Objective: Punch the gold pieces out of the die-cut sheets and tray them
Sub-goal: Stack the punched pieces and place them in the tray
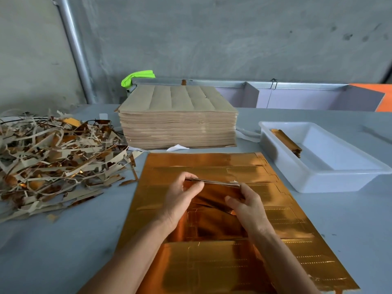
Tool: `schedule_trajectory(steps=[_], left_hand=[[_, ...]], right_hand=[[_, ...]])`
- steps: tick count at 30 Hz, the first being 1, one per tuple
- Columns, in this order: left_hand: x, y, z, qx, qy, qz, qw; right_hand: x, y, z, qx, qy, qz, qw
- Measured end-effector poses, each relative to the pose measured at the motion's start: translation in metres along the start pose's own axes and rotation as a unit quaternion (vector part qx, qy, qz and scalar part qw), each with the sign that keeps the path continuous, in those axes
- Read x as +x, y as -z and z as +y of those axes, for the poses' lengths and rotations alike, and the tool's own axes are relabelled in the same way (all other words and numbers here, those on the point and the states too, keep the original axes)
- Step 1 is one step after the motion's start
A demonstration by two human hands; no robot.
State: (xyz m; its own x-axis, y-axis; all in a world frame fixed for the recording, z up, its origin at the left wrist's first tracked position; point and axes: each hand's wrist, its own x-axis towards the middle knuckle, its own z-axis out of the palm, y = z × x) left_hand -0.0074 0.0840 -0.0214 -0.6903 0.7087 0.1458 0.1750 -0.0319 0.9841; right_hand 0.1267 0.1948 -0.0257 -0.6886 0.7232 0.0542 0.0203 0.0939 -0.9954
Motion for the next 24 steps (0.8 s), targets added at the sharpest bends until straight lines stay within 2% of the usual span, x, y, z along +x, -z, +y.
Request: schedule_trajectory(steps=[2,5,7,9,14,17,19,24], left_hand=[[-0.001,-0.008,-0.002,-0.012,-0.031,0.035,0.999],[-0.003,-0.021,-0.009,-0.042,-0.076,0.088,0.992],[0.000,-0.021,-0.012,-0.063,-0.075,0.120,0.988],[0.004,-0.018,-0.013,-0.079,-0.065,0.131,0.986],[0.002,-0.024,-0.008,-0.138,0.018,0.074,0.988],[-0.001,-0.025,-0.009,-0.120,-0.007,0.038,0.992],[-0.001,-0.024,-0.015,-0.104,-0.027,0.042,0.993],[-0.003,-0.023,-0.016,-0.083,-0.017,0.039,0.996]], right_hand=[[-0.003,-0.005,-0.001,0.045,-0.012,0.001,0.999],[0.002,-0.017,-0.002,0.006,-0.051,0.088,0.995],[0.008,-0.021,-0.003,-0.016,-0.051,0.152,0.987],[0.010,-0.022,-0.004,-0.024,-0.027,0.177,0.984],[0.009,-0.026,-0.006,-0.003,-0.005,0.160,0.987],[0.008,-0.024,-0.005,0.005,0.019,0.171,0.985],[0.005,-0.023,-0.003,-0.012,0.021,0.163,0.986],[0.005,-0.022,-0.002,-0.043,0.036,0.163,0.985]])
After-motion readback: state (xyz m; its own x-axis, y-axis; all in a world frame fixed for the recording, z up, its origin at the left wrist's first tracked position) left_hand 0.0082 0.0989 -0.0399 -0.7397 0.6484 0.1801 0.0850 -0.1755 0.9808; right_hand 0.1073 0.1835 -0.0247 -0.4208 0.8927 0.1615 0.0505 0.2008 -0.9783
